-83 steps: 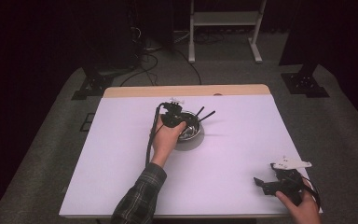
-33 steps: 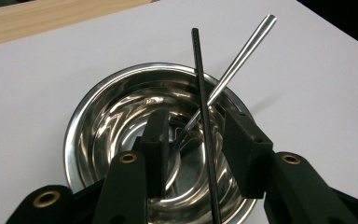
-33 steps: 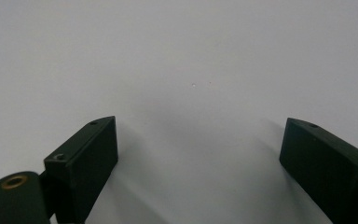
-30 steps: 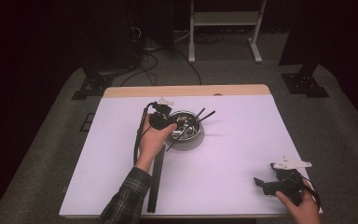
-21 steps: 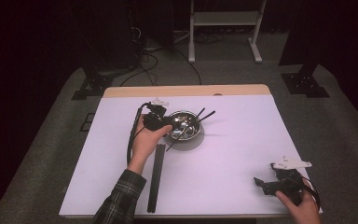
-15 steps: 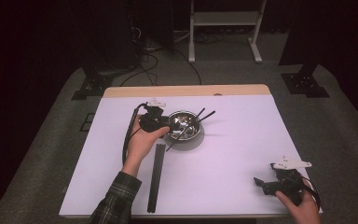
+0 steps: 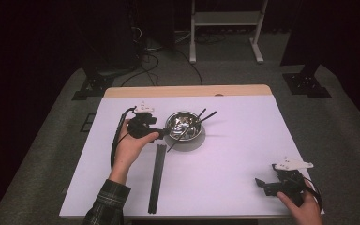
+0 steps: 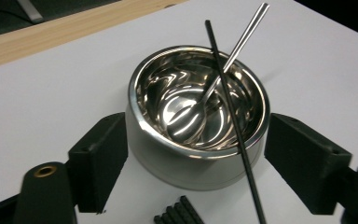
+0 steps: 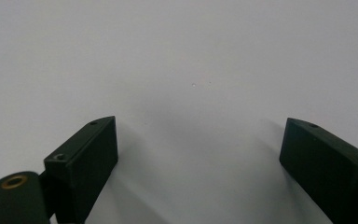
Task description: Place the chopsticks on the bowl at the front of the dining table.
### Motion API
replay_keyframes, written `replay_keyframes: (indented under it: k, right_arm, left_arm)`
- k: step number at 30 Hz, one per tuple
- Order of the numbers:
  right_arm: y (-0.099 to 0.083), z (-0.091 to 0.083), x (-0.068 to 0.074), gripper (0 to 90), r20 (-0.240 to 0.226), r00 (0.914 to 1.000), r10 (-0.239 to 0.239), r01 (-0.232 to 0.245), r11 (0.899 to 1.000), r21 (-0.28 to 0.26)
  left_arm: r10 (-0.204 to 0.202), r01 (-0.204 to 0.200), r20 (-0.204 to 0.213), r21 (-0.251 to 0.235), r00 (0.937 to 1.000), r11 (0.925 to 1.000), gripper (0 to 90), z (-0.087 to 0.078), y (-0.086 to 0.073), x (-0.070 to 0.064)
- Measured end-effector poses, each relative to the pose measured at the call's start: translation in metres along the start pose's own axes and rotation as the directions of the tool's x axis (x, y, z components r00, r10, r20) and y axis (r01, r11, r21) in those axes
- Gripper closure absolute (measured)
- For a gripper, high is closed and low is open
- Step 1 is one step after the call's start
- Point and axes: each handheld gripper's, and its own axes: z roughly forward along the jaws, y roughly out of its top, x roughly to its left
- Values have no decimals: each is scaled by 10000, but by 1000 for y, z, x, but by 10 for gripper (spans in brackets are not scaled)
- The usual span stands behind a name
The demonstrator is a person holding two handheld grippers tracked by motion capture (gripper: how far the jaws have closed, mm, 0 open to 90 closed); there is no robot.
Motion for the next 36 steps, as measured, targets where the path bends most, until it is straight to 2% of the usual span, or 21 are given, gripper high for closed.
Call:
replay_keyframes:
  k: [7,16,21,26,28,36]
  right_arm:
    - [0,0,0,100,3,10000,24,-24,10000,-10]
    - [0,0,0,100,5,10000,9,-9,10000,-5]
    - [0,0,0,100,9,10000,-1,1,10000,-9]
    - [0,0,0,100,7,10000,4,-4,10000,-6]
    - [0,0,0,100,8,10000,8,-8,10000,-8]
    - [0,0,0,100,10,10000,-1,1,10000,-10]
  left_arm:
    - [100,-98,-86,238,9999,9997,193,-6,-15,7]
    - [257,-247,-173,598,9995,9979,193,-5,-33,11]
    - [246,-206,-551,732,9982,9971,193,-2,-41,17]
    - [670,-612,-622,906,9958,9940,209,4,-47,20]
    - [816,-734,-771,1031,9937,9920,210,5,-47,21]
    - [527,-441,-908,938,9945,9946,194,12,-55,26]
